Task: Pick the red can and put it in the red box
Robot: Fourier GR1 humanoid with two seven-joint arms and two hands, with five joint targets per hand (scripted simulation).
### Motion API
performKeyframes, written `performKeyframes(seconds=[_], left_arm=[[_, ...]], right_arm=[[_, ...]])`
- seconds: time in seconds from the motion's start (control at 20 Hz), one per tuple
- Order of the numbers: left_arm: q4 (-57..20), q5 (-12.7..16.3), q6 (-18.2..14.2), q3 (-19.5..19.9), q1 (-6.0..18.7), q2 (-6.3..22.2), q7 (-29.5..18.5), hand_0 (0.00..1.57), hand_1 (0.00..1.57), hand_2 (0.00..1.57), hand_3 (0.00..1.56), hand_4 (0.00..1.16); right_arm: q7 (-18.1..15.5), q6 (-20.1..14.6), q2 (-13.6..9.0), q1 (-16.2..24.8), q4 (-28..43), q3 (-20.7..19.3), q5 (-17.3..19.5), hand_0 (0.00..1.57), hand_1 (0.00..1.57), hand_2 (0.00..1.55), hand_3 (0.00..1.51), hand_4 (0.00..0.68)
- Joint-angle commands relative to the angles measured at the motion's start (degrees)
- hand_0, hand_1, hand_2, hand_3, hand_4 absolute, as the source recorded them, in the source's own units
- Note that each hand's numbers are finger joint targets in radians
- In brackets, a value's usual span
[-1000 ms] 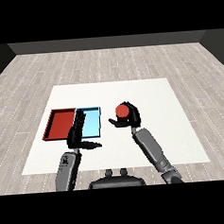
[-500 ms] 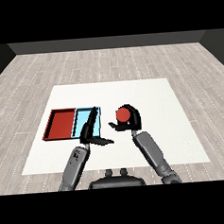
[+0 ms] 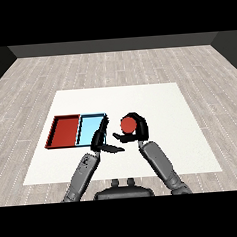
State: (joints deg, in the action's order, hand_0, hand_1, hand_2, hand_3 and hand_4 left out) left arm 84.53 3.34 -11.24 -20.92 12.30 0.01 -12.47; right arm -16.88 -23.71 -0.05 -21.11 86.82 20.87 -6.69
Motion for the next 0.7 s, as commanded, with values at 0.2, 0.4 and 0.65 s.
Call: performKeyframes(seconds=[0.2,0.4,0.65], left_arm=[[-9.2,4.9,-5.3,-6.7,2.5,0.0,-4.6,0.00,0.00,0.00,0.00,0.00],[-5.6,3.5,1.6,-1.2,-2.2,0.8,-4.8,0.00,0.00,0.00,0.00,0.00],[-10.7,8.5,-5.3,-5.6,7.5,0.0,-2.5,0.00,0.00,0.00,0.00,0.00]], right_arm=[[-1.0,3.8,-0.1,1.4,1.1,-1.7,0.8,1.47,1.47,1.44,1.39,0.654],[-1.3,-0.3,0.0,-0.9,-0.1,2.1,-0.7,1.46,1.46,1.43,1.38,0.660],[-5.1,0.6,0.0,-0.3,-2.3,3.6,-2.6,1.47,1.47,1.44,1.39,0.676]])
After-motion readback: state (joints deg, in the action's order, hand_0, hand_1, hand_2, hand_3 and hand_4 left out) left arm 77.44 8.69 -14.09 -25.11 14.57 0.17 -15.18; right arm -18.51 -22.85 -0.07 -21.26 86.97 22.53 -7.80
